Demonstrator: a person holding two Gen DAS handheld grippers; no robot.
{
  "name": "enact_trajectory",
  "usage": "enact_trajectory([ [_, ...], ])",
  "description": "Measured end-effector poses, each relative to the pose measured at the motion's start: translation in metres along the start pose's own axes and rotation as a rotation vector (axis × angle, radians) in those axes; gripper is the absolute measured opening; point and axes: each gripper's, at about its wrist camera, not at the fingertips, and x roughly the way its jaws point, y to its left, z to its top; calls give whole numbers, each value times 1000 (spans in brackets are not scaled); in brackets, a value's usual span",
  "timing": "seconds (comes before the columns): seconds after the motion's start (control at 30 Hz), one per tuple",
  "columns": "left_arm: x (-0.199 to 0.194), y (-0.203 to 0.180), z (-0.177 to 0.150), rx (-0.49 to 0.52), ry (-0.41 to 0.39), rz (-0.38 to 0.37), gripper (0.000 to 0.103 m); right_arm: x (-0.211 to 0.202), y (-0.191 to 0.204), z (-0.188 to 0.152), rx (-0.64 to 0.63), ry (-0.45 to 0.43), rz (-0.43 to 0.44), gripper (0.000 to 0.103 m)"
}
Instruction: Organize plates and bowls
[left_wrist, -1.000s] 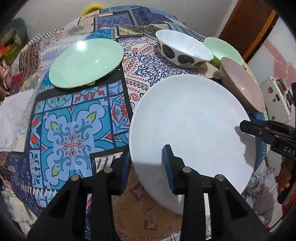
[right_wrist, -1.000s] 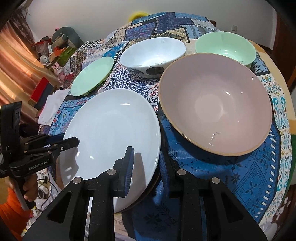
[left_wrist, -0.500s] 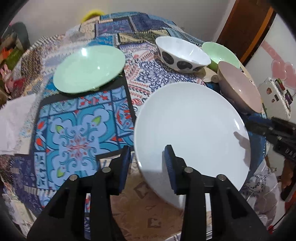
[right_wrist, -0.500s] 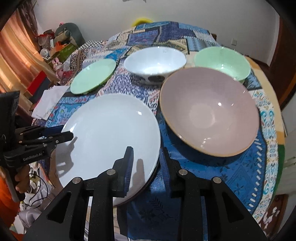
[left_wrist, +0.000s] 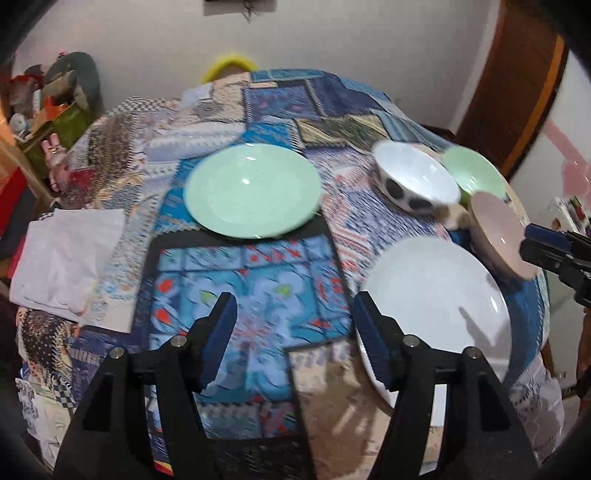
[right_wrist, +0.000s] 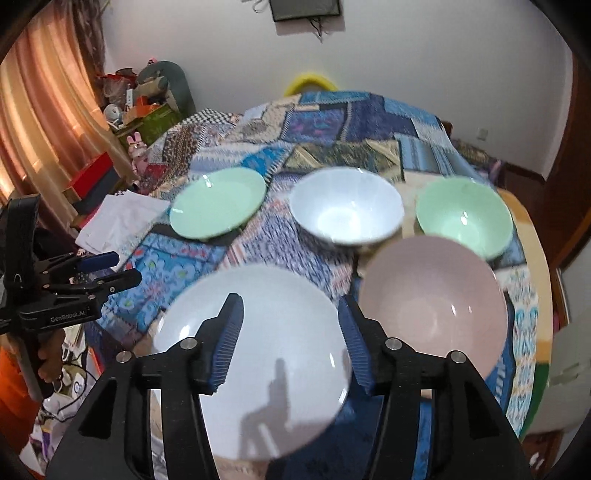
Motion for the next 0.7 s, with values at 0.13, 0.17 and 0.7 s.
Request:
enact_trajectory([
  [0.13,1,20,11,-42,-22,25,65,7,10,19,-17,-27,9,57],
  [0.17,2,24,13,-45,-26,32,65,10,14,24,-24,-33,11,57],
  [0.7,45,81,54,-116,-51,94,72,83,43,86,-69,5,37,58],
])
